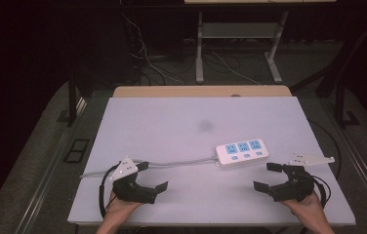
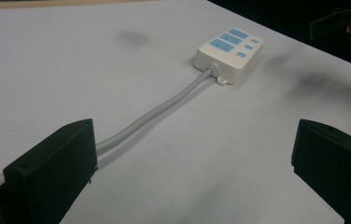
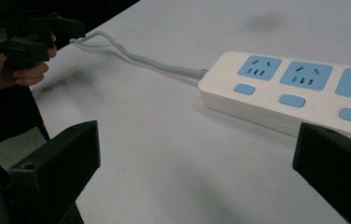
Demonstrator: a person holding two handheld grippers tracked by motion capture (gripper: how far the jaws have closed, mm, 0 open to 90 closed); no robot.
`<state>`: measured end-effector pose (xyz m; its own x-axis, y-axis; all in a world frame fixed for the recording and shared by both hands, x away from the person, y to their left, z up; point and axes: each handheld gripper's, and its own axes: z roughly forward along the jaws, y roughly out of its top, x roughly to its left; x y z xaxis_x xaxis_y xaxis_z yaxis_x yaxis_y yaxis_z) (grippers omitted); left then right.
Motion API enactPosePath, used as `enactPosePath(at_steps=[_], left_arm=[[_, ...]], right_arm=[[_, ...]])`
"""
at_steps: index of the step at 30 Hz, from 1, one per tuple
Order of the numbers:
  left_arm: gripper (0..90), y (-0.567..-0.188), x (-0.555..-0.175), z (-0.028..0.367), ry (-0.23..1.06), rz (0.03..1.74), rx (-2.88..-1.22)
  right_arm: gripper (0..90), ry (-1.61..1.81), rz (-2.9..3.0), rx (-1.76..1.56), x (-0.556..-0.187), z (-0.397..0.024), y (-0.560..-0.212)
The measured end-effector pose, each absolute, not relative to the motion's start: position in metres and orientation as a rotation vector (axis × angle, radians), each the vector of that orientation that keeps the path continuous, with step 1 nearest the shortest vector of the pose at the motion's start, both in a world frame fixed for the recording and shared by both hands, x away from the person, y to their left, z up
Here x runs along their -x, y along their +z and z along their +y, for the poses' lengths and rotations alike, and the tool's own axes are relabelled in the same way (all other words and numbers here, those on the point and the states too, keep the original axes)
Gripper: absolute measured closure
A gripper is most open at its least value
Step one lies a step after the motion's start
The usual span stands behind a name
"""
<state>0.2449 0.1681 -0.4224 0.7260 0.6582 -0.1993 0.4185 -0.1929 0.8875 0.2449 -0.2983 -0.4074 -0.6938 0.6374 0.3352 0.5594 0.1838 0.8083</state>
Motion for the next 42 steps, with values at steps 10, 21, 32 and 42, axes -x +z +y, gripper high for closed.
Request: enactPosePath(at_steps=[10, 21, 32, 42], left_arm=[[0.0, -0.422, -0.245, 0.169, 0.262, 0.845, -1.816], [0.0, -0.423, -0.245, 0.169, 0.258, 0.848, -1.813], [0.0, -0.422, -0.246, 0.170, 0.254, 0.847, -1.809], [0.0, -0.423, -0.245, 0.170, 0.252, 0.849, -1.809]], right_arm=[[0.7, 1.551, 2.354, -1.198, -0.245, -0.299, -0.408], [0.7, 1.535, 2.367, -1.195, -0.246, -0.300, -0.407], [0.7, 1.513, 2.385, -1.189, -0.247, -0.299, -0.406], [0.7, 1.485, 2.403, -1.180, -0.253, -0.298, -0.397]])
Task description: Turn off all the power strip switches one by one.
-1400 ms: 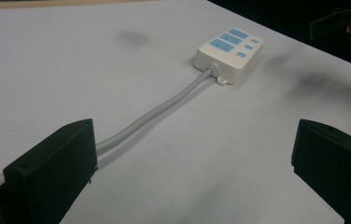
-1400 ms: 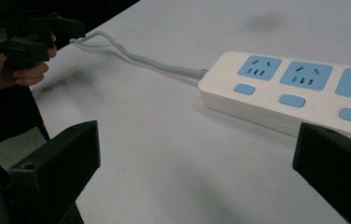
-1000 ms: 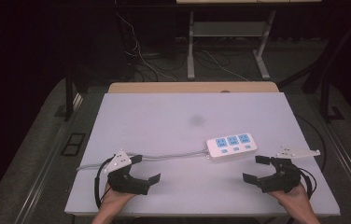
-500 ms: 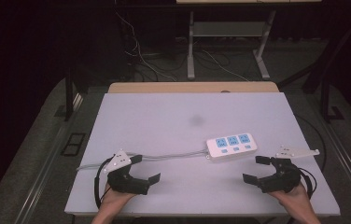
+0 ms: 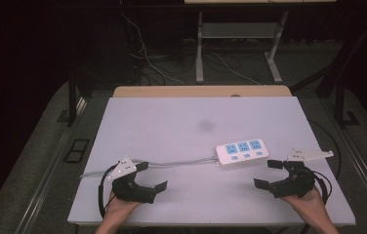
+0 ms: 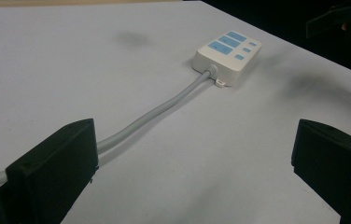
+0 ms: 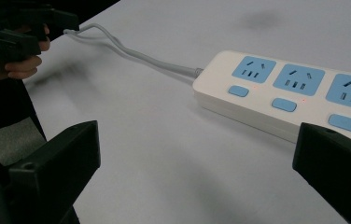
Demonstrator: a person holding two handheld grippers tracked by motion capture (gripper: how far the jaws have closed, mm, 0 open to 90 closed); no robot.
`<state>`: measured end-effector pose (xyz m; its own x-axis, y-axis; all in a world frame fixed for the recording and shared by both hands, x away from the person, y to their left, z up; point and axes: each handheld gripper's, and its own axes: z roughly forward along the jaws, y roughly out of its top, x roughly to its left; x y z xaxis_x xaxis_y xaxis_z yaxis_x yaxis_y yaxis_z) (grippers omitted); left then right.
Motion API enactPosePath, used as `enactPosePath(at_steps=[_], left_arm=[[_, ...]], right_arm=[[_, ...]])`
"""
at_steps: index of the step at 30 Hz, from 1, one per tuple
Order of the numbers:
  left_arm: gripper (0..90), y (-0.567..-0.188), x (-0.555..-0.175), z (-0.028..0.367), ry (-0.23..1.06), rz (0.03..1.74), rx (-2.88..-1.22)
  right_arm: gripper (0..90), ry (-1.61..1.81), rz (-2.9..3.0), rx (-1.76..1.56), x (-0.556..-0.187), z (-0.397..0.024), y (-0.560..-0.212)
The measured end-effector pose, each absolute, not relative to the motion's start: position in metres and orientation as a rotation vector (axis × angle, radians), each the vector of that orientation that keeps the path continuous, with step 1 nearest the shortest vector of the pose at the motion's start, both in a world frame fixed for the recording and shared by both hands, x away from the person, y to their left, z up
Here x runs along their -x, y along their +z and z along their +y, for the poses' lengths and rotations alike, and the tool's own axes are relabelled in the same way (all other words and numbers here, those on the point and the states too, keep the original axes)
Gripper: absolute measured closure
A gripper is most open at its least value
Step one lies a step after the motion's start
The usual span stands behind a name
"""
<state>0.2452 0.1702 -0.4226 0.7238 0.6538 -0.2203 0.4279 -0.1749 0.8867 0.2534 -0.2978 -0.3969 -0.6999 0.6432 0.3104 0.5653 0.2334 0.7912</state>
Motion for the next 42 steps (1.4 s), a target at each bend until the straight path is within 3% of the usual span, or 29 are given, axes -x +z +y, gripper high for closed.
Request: enactPosePath(at_steps=[42], left_arm=[[0.0, -0.424, -0.245, 0.169, 0.253, 0.857, -1.810]], right_arm=[[0.8, 1.289, 2.574, -1.130, -0.296, -0.296, -0.370]])
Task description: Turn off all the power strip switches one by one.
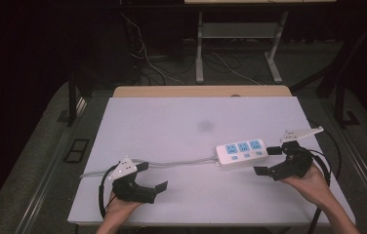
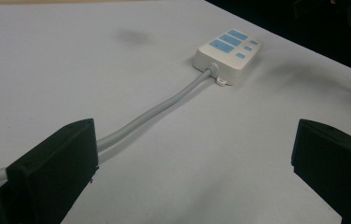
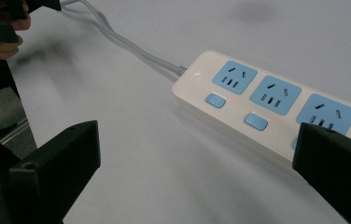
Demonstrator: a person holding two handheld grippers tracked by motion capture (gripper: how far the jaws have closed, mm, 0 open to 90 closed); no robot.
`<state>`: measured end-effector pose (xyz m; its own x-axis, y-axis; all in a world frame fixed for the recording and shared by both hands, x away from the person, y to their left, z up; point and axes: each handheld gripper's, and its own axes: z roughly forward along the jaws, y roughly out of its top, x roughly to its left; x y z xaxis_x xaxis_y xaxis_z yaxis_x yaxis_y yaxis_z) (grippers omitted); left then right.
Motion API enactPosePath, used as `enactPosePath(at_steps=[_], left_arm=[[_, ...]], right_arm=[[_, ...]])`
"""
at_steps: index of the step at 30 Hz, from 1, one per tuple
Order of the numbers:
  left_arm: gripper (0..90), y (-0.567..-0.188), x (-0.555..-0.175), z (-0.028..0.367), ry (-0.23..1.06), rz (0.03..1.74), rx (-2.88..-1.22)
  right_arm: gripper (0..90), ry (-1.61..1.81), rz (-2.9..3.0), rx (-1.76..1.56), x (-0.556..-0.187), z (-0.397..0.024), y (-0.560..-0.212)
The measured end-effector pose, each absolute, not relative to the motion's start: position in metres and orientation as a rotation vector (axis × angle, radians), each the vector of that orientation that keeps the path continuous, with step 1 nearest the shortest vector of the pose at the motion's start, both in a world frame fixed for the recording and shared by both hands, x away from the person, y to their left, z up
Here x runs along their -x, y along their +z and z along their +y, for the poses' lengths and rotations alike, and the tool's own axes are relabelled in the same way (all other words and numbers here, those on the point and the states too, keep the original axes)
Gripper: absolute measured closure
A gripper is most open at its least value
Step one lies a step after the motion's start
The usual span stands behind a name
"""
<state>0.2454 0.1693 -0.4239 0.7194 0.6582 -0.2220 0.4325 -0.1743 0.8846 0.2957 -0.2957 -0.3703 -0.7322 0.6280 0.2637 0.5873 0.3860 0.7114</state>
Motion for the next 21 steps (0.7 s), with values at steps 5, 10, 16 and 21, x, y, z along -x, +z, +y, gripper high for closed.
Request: enactPosePath(at_steps=[5, 10, 16, 21], left_arm=[[0.0, -0.424, -0.245, 0.169, 0.255, 0.858, -1.810], [0.0, -0.424, -0.245, 0.170, 0.259, 0.867, -1.804], [0.0, -0.424, -0.245, 0.170, 0.259, 0.868, -1.803], [0.0, -0.424, -0.246, 0.170, 0.263, 0.871, -1.805]], right_arm=[[0.7, 1.258, 2.585, -1.122, -0.302, -0.297, -0.366], [0.8, 1.221, 2.579, -1.115, -0.309, -0.298, -0.363], [0.7, 1.192, 2.589, -1.118, -0.319, -0.300, -0.361], [0.7, 1.180, 2.588, -1.116, -0.326, -0.302, -0.360]])
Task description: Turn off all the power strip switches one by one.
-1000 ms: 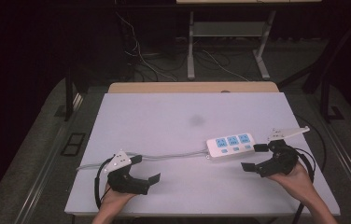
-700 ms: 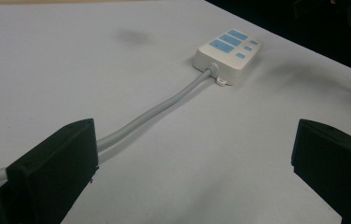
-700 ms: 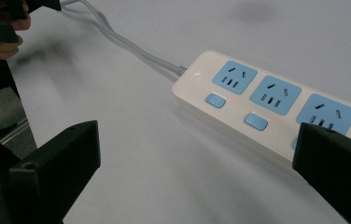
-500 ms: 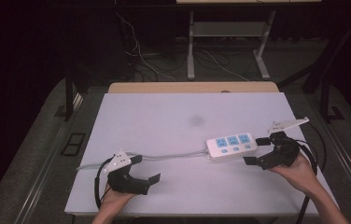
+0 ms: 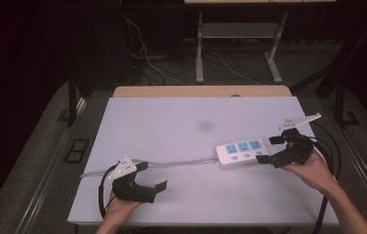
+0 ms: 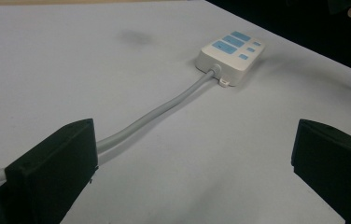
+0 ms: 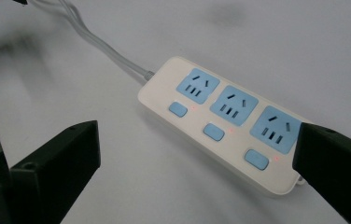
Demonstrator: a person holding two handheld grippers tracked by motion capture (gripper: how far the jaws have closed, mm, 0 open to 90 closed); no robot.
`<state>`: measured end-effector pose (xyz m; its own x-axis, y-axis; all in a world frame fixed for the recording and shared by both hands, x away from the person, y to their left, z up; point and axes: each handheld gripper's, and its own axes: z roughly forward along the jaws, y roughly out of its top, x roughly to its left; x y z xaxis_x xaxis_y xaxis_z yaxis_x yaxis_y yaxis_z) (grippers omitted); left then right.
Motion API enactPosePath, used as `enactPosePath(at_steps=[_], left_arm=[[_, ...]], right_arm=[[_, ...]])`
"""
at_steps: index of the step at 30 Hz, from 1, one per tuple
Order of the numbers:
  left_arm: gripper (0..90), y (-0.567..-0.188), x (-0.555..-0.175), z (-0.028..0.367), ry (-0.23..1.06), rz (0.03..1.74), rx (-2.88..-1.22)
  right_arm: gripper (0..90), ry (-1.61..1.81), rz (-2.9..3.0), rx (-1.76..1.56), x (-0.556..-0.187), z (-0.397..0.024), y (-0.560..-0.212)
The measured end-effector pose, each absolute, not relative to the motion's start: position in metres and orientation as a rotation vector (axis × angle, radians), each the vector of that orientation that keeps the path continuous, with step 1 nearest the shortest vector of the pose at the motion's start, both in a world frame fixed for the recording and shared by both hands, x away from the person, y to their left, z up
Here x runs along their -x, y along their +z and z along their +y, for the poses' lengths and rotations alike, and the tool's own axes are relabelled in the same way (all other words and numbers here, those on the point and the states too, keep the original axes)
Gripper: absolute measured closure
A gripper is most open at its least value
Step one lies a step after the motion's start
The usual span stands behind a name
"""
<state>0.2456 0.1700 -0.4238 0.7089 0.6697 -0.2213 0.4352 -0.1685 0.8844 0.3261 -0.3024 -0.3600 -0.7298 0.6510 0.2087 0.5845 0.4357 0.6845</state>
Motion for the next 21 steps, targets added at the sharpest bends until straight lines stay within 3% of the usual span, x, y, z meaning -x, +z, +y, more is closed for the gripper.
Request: enactPosePath(at_steps=[17, 20, 21], left_arm=[[0.0, -0.424, -0.246, 0.170, 0.266, 0.876, -1.803], [0.0, -0.424, -0.246, 0.170, 0.268, 0.876, -1.803], [0.0, -0.424, -0.246, 0.170, 0.269, 0.876, -1.802]], right_arm=[[1.1, 1.065, 2.667, -1.094, -0.351, -0.298, -0.363], [14.8, 1.051, 2.697, -1.081, -0.355, -0.300, -0.365], [14.9, 1.056, 2.698, -1.077, -0.356, -0.301, -0.365]])
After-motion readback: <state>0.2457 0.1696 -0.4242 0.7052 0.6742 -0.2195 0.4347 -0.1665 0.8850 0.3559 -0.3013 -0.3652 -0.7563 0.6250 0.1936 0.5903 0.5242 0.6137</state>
